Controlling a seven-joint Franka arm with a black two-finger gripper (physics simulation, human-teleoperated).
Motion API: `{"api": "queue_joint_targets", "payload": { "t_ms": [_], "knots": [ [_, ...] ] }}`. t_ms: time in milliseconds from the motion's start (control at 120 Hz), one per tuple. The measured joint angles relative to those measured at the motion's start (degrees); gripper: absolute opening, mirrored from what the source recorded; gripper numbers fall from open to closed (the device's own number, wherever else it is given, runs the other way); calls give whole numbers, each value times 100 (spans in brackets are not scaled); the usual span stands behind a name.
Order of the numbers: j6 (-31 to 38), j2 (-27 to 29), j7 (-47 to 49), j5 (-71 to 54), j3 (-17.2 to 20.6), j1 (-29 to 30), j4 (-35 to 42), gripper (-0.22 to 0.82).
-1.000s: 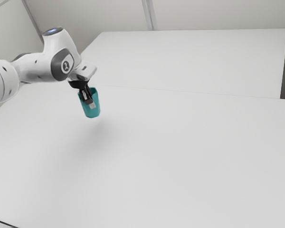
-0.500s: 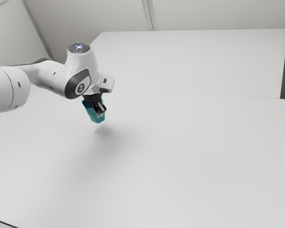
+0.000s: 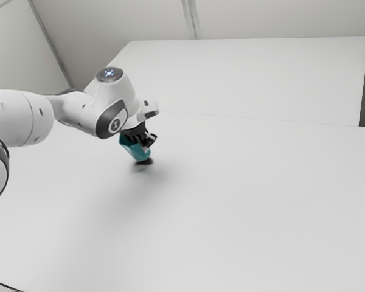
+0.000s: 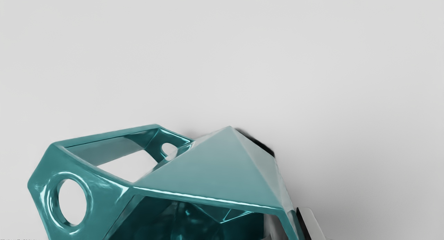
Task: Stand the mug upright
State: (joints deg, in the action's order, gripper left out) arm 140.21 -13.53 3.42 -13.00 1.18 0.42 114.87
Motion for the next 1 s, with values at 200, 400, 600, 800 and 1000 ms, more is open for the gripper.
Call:
{"api": "queue_joint_targets", "payload": {
  "t_ms": [200,400,600,800,1000],
  "knots": [
    [265,-70,645,186,87,5,62,-17],
    [266,-98,1100,603,133,17,72,-16],
    [275,-217,1423,712,142,26,73,-16],
    [213,-217,1578,790,208,19,59,14],
    [150,-32,1660,822,211,20,56,42]
  ]
}}
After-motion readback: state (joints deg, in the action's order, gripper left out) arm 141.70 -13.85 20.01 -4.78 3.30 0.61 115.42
